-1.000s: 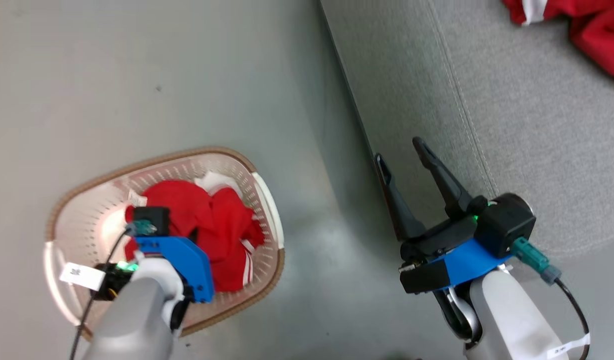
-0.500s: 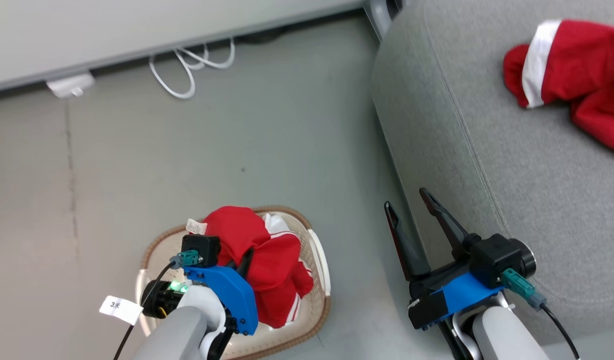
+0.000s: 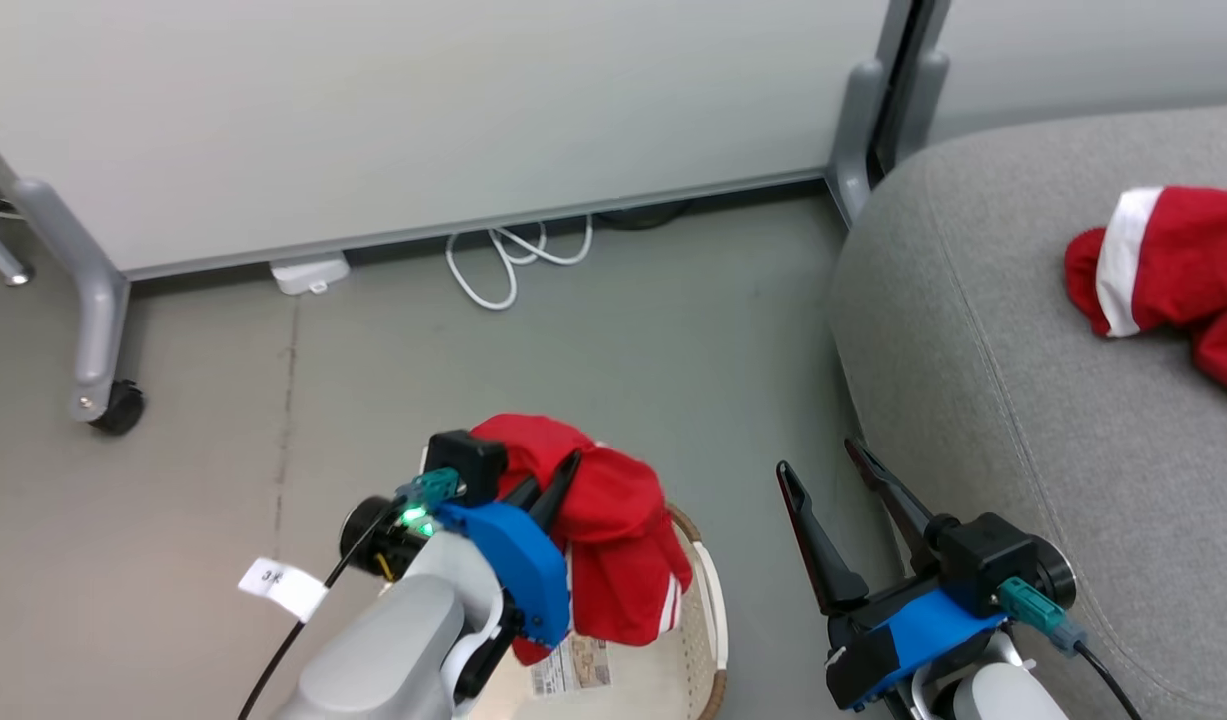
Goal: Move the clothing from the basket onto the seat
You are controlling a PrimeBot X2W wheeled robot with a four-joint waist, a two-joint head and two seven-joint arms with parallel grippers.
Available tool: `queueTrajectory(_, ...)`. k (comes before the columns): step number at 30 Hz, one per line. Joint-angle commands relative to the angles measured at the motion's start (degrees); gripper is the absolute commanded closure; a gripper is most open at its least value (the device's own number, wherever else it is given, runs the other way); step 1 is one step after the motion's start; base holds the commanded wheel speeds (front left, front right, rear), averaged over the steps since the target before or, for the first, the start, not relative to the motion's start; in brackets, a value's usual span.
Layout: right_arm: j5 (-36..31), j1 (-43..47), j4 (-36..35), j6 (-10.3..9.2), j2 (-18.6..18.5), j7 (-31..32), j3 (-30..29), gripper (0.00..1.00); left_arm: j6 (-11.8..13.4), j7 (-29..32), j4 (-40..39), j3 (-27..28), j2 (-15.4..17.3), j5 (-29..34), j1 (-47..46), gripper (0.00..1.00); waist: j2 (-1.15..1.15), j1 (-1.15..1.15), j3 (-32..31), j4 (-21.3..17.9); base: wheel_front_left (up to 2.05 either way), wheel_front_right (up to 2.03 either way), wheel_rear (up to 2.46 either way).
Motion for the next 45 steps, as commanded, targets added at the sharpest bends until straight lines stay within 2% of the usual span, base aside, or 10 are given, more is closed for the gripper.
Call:
queueTrajectory(1, -0.2, 0.9, -0.3, 0.03, -0.1, 0.3, 0.0, 0.0, -0.4, -0.4, -0.5, -0.5, -0.1, -0.1, -1.8, 1.0, -0.01, 0.01, -1.4, 1.2, 0.0, 0.0, 0.0)
queueTrajectory(17, 0.5, 3.3, -1.0, 0.03, -0.1, 2.4, 1.7, 0.0, -0.3, -0.9, -4.5, -6.1, -1.5, -1.4, -10.1, 1.0, -0.01, 0.01, -5.3, 3.0, 0.0, 0.0, 0.0)
queueTrajectory(31, 0.5, 3.3, -1.4, 0.03, -0.1, 3.1, 2.1, 0.0, -0.3, -2.1, -5.2, -8.0, -2.1, -2.5, -11.8, 1.0, -0.01, 0.01, -5.3, 2.9, 0.0, 0.0, 0.0)
queueTrajectory(37, 1.4, 1.2, 0.5, 0.03, -0.1, 5.0, 3.9, 0.0, -0.3, -2.4, -5.1, -8.4, -2.6, -2.8, -12.1, 1.0, -0.01, 0.01, -5.1, 3.0, 0.0, 0.0, 0.0)
queueTrajectory(45, 4.0, -4.5, 7.2, 0.03, -0.1, 6.7, 7.2, 0.0, -0.3, -2.5, -5.5, -9.2, -3.2, -3.2, -12.8, 1.0, -0.01, 0.01, -5.2, 3.6, 0.0, 0.0, 0.0)
